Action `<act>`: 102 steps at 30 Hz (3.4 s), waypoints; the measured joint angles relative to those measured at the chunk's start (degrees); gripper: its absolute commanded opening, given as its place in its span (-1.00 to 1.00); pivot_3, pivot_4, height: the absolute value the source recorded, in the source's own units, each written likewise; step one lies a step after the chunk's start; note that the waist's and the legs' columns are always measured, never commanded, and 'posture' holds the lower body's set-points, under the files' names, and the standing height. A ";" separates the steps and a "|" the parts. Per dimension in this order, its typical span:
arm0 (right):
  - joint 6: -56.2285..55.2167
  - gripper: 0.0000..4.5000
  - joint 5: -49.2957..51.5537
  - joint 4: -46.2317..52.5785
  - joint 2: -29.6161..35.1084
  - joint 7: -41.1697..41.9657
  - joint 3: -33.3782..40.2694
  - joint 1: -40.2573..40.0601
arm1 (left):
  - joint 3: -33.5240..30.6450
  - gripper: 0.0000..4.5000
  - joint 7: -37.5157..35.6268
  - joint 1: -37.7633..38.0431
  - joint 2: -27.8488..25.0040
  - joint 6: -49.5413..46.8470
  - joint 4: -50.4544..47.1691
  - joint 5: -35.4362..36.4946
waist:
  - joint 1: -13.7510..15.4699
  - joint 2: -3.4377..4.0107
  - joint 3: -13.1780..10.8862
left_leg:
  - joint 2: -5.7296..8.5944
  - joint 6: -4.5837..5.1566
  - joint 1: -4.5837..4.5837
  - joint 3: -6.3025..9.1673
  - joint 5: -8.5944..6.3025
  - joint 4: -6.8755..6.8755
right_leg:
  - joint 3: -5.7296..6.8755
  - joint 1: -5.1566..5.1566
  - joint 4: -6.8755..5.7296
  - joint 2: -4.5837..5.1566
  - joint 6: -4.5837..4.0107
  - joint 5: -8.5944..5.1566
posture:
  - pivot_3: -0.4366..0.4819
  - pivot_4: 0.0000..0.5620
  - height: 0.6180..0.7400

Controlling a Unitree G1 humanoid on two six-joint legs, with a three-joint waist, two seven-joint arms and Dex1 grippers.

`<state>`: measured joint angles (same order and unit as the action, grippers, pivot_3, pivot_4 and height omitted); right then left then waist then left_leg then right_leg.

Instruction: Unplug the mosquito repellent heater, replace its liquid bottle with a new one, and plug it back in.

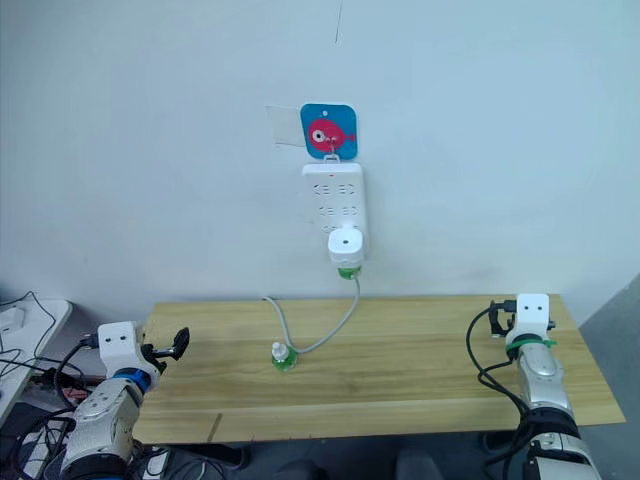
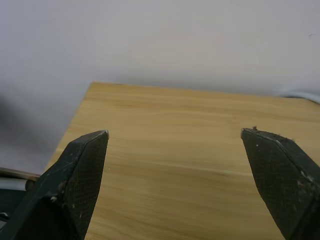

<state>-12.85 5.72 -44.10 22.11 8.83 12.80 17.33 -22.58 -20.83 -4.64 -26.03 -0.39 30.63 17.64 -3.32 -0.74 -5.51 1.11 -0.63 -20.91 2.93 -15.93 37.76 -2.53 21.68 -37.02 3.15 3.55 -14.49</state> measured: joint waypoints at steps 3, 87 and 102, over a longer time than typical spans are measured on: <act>1.12 1.00 0.03 2.38 -0.13 1.44 -0.71 -0.75 | -0.33 0.98 -1.32 0.05 -0.06 -0.59 -1.80 0.87 | 0.00 0.01 -0.01 | 0.01 0.00 0.00 -0.02 0.00 0.00 | -0.01 -0.01 0.00 0.00 0.00 0.00 | -0.16 -0.69 1.00; 50.23 1.00 12.76 73.91 -6.14 8.76 -21.18 -2.48 | 19.83 -0.40 -51.08 -54.95 5.55 0.15 27.32 -6.95 | -4.21 -0.16 -1.92 | 0.18 0.00 -0.89 0.32 0.01 0.31 | 0.26 0.67 -0.10 -0.08 0.13 0.05 | -0.52 -0.50 1.00; 47.68 1.00 0.92 64.80 -12.70 1.81 -27.63 5.31 | 19.79 -0.40 -50.53 -54.59 5.56 -0.59 26.04 -6.74 | -4.50 -0.20 -2.25 | 0.18 0.00 -0.90 0.36 0.01 0.32 | 0.28 0.67 -0.09 -0.02 0.13 0.05 | -0.49 -0.46 1.00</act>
<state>34.83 6.65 20.70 9.40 10.65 -14.82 22.64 -2.79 -71.36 -59.23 -20.47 -0.98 56.67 10.90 -7.82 -0.95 -7.75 1.28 -0.62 -21.81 3.29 -15.91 38.08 -2.26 22.35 -37.11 3.14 3.68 -14.43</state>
